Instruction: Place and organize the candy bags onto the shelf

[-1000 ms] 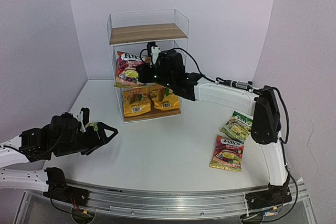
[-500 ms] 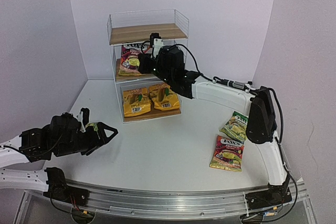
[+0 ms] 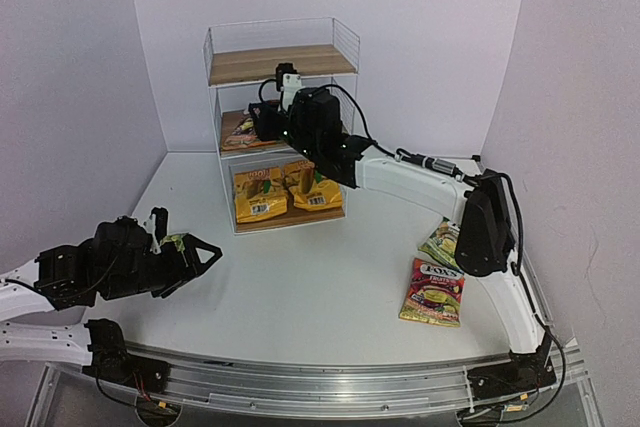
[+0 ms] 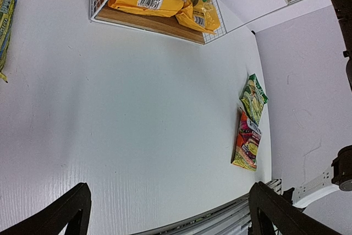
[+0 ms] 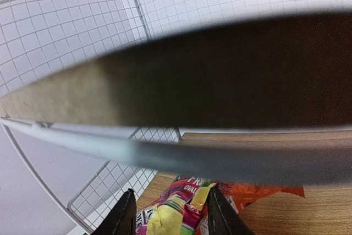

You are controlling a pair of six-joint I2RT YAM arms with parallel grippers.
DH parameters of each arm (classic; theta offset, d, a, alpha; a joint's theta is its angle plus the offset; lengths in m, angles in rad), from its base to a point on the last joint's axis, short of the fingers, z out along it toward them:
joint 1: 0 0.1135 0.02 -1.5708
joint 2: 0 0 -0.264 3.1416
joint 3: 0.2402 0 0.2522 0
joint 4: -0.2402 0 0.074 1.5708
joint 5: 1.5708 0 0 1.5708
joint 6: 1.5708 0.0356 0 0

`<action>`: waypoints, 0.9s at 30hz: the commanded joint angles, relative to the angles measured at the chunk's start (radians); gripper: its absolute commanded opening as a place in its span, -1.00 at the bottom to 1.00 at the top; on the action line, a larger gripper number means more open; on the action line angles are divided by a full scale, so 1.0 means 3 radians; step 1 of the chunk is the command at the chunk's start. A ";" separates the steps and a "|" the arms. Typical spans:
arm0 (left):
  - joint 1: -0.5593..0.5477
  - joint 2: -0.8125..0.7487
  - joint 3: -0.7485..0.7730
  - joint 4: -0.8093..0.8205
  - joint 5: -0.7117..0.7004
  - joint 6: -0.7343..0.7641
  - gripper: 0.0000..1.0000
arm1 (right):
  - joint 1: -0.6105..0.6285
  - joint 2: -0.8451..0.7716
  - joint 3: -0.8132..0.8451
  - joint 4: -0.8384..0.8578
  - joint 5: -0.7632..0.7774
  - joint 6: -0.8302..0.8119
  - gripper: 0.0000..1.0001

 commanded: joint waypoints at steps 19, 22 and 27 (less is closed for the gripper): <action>-0.0008 -0.0075 -0.0017 0.0090 -0.0011 0.0042 0.99 | -0.0007 -0.0923 -0.1023 -0.0202 0.0137 0.0292 0.28; -0.0009 -0.0058 -0.0030 0.0131 -0.0006 0.0052 0.99 | -0.0005 -0.1024 -0.1142 -0.0250 -0.0030 0.0457 0.28; -0.0009 -0.0084 -0.0046 0.0160 -0.0007 0.0056 0.99 | -0.0002 -0.1226 -0.1498 -0.0256 -0.0099 0.0805 0.22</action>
